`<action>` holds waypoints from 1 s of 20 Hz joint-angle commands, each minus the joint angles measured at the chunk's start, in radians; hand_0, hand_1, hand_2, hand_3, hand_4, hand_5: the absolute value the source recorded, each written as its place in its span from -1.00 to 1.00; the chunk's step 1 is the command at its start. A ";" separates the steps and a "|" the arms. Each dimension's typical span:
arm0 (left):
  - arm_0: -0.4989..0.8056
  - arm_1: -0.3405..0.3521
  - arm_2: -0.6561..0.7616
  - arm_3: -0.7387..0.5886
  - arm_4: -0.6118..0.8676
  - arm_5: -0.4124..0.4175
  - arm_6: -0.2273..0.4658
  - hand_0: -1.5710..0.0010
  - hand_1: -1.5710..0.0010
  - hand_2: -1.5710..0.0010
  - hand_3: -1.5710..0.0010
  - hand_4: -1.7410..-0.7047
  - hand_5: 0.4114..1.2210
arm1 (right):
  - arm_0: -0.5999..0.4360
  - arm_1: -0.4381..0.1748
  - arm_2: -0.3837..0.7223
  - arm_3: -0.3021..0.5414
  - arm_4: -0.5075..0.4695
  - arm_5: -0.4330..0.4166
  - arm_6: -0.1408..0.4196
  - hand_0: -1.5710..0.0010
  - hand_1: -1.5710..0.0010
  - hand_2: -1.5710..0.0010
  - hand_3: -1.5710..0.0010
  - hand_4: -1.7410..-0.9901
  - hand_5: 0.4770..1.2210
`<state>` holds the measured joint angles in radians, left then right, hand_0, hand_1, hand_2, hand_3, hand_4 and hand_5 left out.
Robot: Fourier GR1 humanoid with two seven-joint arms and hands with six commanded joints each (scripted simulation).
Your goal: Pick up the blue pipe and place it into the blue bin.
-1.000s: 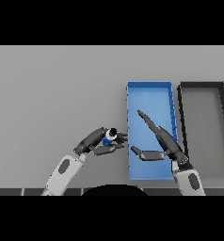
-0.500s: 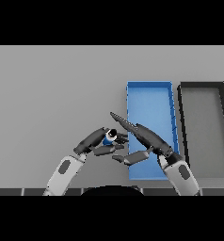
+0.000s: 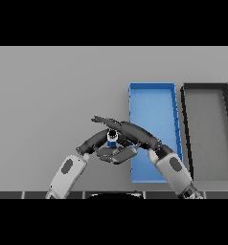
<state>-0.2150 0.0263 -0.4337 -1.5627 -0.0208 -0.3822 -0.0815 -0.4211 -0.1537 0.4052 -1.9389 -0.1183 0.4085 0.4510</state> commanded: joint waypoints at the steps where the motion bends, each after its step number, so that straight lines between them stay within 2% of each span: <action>1: 0.007 0.004 0.003 -0.006 -0.004 0.003 0.016 -1.00 -1.00 -1.00 -1.00 -0.56 1.00 | -0.022 0.012 0.002 0.021 -0.004 0.004 0.010 0.79 0.69 0.68 0.82 0.29 -0.89; 2: 0.002 -0.002 0.011 -0.001 -0.003 0.006 0.045 -1.00 -1.00 -0.96 -0.66 -0.65 1.00 | -0.016 0.014 0.007 0.031 0.002 0.010 -0.006 0.49 0.44 0.45 0.61 0.17 -0.88; 3: 0.006 -0.011 0.011 -0.001 0.001 0.007 0.064 -1.00 -1.00 -0.95 -0.45 -0.72 1.00 | -0.034 0.027 0.013 0.054 0.020 0.003 -0.010 0.20 0.17 0.16 0.36 -0.05 -0.88; 4: 0.008 -0.012 0.009 0.000 -0.006 0.010 0.072 -1.00 -1.00 -0.96 -0.48 -0.78 1.00 | -0.044 0.025 0.010 0.073 0.030 0.008 -0.024 -0.04 -0.07 -0.07 0.16 -0.21 -0.86; 6: 0.007 -0.012 0.014 -0.001 -0.009 -0.003 0.042 -1.00 -1.00 -0.97 -0.56 -0.86 1.00 | -0.034 0.030 0.004 0.069 0.000 0.017 -0.046 -0.39 -0.40 -0.40 -0.14 -0.46 -0.67; 7: -0.001 -0.015 0.021 -0.001 -0.009 -0.006 0.042 -1.00 -1.00 -0.98 -0.62 -0.89 1.00 | -0.038 0.054 0.005 0.078 -0.010 0.002 -0.057 -0.51 -0.52 -0.52 -0.31 -0.39 -0.48; 8: -0.008 -0.024 0.020 0.003 -0.013 -0.008 0.042 -1.00 -1.00 -0.98 -0.66 -0.91 1.00 | -0.037 0.067 0.009 0.079 -0.013 -0.008 -0.061 -0.61 -0.62 -0.62 -0.45 -0.34 -0.18; 10: -0.003 -0.033 0.023 0.003 -0.026 -0.008 0.042 -1.00 -1.00 -0.99 -0.68 -0.94 1.00 | -0.019 0.070 0.019 0.084 0.017 -0.012 -0.125 -0.75 -0.75 -0.76 -0.65 -0.29 0.24; 12: 0.011 -0.037 0.021 -0.004 -0.033 -0.020 0.026 -1.00 -1.00 -0.96 -0.80 -0.96 1.00 | -0.011 0.056 0.027 0.065 0.036 0.003 -0.143 -0.84 -0.84 -0.84 -0.77 -0.30 0.52; 13: 0.005 -0.047 0.023 -0.004 -0.040 -0.015 0.037 -1.00 -1.00 -0.97 -0.78 -0.97 1.00 | -0.010 0.058 0.025 0.066 0.044 0.005 -0.161 -0.87 -0.87 -0.88 -0.82 -0.31 0.61; 14: 0.001 -0.049 0.027 -0.002 -0.046 -0.020 0.045 -1.00 -1.00 -0.97 -0.80 -0.98 1.00 | 0.001 0.059 0.026 0.061 0.048 0.005 -0.165 -0.90 -0.90 -0.90 -0.86 -0.32 0.69; 16: 0.000 -0.049 0.033 0.006 -0.053 -0.020 0.015 -1.00 -1.00 -0.98 -0.83 -0.98 1.00 | 0.010 0.109 0.026 0.066 0.019 -0.002 -0.120 -0.93 -0.94 -0.94 -0.91 -0.33 0.80; 17: -0.010 -0.057 0.038 0.000 -0.052 -0.017 0.028 -1.00 -1.00 -0.99 -0.83 -0.99 1.00 | 0.021 0.120 0.027 0.056 0.011 -0.007 -0.122 -0.95 -0.95 -0.95 -0.93 -0.34 0.84; 19: 0.001 -0.052 0.044 -0.011 -0.049 -0.012 0.032 -1.00 -1.00 -0.99 -0.83 -0.98 1.00 | 0.015 0.140 0.011 0.058 0.006 -0.008 -0.084 -0.97 -0.97 -0.97 -0.95 -0.34 0.90; 20: 0.012 -0.046 0.042 -0.013 -0.056 -0.018 0.017 -1.00 -1.00 -0.99 -0.61 -0.99 1.00 | 0.037 0.139 0.010 0.049 0.009 -0.004 -0.097 -0.97 -0.97 -0.97 -0.96 -0.35 0.92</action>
<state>-0.2023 -0.0194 -0.3922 -1.5759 -0.0772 -0.4027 -0.0704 -0.3828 -0.0147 0.4156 -1.8890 -0.1090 0.4061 0.3529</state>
